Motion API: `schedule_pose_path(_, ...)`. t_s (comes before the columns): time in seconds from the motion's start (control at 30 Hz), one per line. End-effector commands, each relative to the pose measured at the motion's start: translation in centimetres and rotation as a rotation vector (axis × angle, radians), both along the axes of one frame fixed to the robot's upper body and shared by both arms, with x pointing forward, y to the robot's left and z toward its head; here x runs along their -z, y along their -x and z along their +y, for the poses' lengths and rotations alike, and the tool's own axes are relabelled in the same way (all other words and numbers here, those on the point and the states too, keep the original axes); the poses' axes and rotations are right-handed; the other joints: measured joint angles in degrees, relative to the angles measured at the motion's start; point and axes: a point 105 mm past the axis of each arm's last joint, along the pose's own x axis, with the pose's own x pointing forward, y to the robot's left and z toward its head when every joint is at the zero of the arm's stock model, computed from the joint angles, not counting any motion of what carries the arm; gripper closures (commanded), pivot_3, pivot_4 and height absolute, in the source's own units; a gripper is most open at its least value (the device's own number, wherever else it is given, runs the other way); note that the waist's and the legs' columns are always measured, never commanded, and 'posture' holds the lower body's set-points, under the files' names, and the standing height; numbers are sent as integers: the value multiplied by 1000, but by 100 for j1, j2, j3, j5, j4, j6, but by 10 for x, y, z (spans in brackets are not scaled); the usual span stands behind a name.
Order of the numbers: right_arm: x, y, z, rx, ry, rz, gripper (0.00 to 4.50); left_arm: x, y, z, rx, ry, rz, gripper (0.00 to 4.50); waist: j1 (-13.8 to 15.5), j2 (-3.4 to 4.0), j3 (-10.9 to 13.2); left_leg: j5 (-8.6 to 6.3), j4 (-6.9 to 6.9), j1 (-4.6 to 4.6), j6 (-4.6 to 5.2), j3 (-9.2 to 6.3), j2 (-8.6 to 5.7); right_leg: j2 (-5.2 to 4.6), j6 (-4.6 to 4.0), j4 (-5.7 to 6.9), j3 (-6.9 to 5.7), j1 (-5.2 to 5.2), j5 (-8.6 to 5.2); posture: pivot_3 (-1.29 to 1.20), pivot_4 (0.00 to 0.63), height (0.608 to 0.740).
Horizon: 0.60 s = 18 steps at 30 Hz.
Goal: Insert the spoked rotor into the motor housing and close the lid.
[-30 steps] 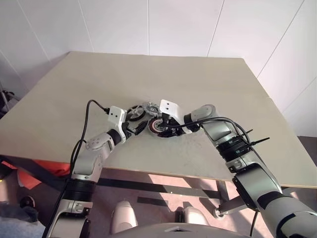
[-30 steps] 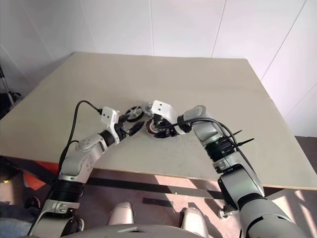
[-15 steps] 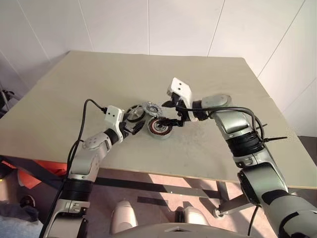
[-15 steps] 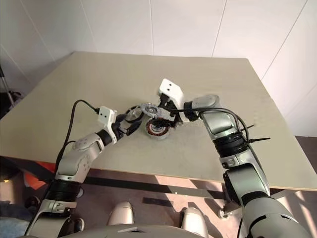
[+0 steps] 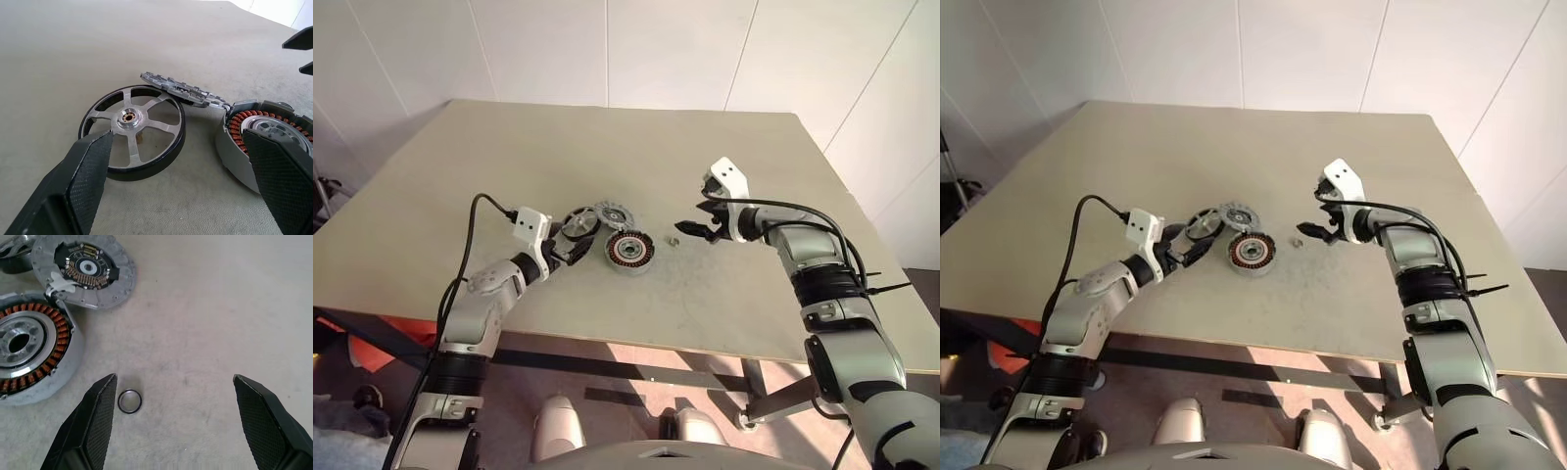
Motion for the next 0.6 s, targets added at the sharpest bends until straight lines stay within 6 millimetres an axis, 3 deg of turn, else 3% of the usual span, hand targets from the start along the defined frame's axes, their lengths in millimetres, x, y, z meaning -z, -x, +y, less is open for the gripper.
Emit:
schedule_pose_path(0.03, -8, 7, 14, -58, -35, -38, 223, -15, -6, -4, 23, 4, -47, 0, -2, 0, 0, 0, 1, 1, 0, 0, 0, 0, 0, 0, 0, 0, 0, 0, 0, 740)
schedule_pose_path(0.17, 8, 11, 20, -43, -49, -4, 223, -17, -7, -7, 37, 7, -50, 0, -8, 0, 0, 1, 3, 7, -2, 0, 0, 0, 0, 5, 3, 2, 0, 0, 0, 740)
schedule_pose_path(0.33, 12, 7, 24, -30, -56, -2, 223, -17, -8, -6, 42, -1, -48, 0, -2, 0, 0, 1, 5, 4, -2, 0, -1, -1, 0, 5, 2, 2, 0, 0, 0, 740)
schedule_pose_path(0.6, 36, 5, 15, -8, 6, 39, 223, -17, -7, -3, 34, -12, -50, 0, -6, 0, 0, 1, 3, 5, -2, 0, 0, 0, 0, 3, 2, 3, 0, 0, 0, 740)
